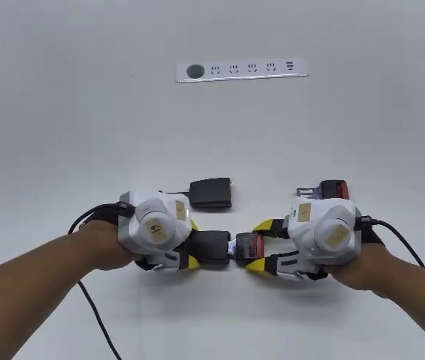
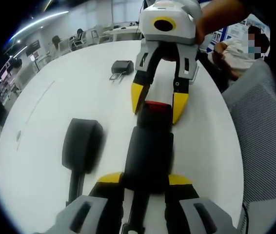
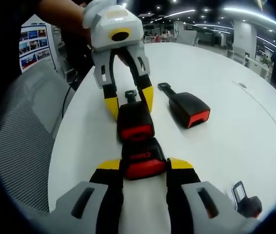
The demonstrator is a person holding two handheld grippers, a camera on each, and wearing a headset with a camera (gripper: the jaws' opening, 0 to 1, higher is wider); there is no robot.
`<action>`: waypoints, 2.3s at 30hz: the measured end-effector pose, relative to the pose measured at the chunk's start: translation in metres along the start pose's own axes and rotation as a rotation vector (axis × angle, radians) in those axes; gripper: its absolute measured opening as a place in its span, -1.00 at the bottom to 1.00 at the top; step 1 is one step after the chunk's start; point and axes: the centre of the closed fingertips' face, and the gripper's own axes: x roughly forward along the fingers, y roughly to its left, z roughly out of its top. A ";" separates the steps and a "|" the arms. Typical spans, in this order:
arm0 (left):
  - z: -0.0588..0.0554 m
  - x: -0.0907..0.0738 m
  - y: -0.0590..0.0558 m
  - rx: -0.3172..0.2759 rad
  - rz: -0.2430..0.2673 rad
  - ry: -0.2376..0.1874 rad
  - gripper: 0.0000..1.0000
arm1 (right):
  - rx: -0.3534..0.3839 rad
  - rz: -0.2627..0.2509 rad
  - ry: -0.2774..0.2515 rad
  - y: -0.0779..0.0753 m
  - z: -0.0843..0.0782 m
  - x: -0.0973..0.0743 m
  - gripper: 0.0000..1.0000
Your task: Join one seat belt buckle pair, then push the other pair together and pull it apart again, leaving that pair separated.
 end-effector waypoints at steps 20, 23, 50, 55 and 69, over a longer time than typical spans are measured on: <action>-0.002 -0.002 0.001 0.005 -0.014 -0.018 -0.35 | 0.001 -0.004 0.010 0.004 0.003 0.001 -0.35; -0.003 -0.002 0.002 0.011 -0.014 -0.031 -0.35 | -0.002 -0.006 -0.007 0.003 0.003 0.001 -0.35; 0.000 -0.005 0.001 0.056 -0.046 -0.215 -0.38 | -0.038 0.039 -0.112 0.003 0.009 -0.006 -0.38; 0.000 -0.004 0.001 0.057 -0.042 -0.225 -0.38 | -0.037 0.038 -0.128 0.003 0.010 -0.007 -0.38; 0.000 -0.004 0.002 0.065 -0.047 -0.247 -0.38 | -0.032 0.040 -0.151 0.002 0.009 -0.008 -0.38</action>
